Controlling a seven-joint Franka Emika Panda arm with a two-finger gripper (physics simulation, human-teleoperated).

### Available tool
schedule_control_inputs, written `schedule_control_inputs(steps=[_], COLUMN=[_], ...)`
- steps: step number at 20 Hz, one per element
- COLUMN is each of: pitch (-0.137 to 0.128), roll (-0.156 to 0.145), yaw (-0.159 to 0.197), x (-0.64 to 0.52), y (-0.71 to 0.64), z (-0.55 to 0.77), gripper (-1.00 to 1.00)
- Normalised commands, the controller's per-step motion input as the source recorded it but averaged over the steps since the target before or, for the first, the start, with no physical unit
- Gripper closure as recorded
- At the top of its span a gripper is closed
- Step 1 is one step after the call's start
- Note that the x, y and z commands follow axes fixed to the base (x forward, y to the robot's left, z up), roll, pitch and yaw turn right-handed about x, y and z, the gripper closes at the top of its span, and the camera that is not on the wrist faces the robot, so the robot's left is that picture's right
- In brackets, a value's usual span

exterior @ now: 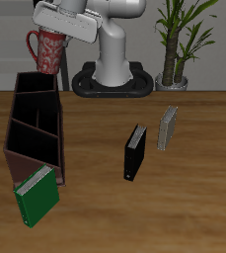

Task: Place the red mug into the right desk caddy's right compartment

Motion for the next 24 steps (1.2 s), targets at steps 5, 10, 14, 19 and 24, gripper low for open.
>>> schedule_control_inputs(steps=[5,10,14,19,24], pitch=[-0.009,0.013,-0.003,0.013,0.020], roll=[-0.034,-0.040,-0.005,-0.034,-0.013], yaw=[-0.023,-0.027,0.003,-0.010,-0.009], x=[-0.21,-0.18,-0.05,-0.03,0.08], y=[-0.29,-0.27,-0.01,-0.15,-0.07], z=[-0.06,-0.15,-0.03,-0.19,-0.20], gripper=[1.00,1.00,1.00,1.00,1.00])
